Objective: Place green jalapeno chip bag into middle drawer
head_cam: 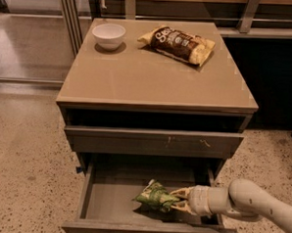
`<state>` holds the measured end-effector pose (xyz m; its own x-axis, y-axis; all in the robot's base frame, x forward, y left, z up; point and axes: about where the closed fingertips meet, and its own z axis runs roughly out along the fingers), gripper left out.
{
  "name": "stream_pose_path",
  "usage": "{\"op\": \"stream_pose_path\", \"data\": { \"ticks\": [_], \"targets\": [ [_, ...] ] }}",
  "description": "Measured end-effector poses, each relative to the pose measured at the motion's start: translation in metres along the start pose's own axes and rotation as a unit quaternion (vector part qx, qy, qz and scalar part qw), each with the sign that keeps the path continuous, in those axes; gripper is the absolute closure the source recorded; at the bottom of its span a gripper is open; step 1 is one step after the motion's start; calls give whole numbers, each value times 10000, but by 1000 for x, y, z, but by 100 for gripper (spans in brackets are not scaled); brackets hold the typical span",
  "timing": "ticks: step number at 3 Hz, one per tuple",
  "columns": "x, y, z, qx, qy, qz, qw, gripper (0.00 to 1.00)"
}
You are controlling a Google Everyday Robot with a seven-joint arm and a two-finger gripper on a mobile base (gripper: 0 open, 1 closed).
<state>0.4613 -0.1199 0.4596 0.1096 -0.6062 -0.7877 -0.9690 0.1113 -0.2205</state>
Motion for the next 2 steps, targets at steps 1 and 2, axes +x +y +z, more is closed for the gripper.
{"op": "stream_pose_path", "data": {
  "ticks": [1, 2],
  "targets": [
    [21, -15, 3, 132, 252, -180, 9994, 100],
    [41, -31, 14, 18, 503, -297, 9983, 100]
  ]
}}
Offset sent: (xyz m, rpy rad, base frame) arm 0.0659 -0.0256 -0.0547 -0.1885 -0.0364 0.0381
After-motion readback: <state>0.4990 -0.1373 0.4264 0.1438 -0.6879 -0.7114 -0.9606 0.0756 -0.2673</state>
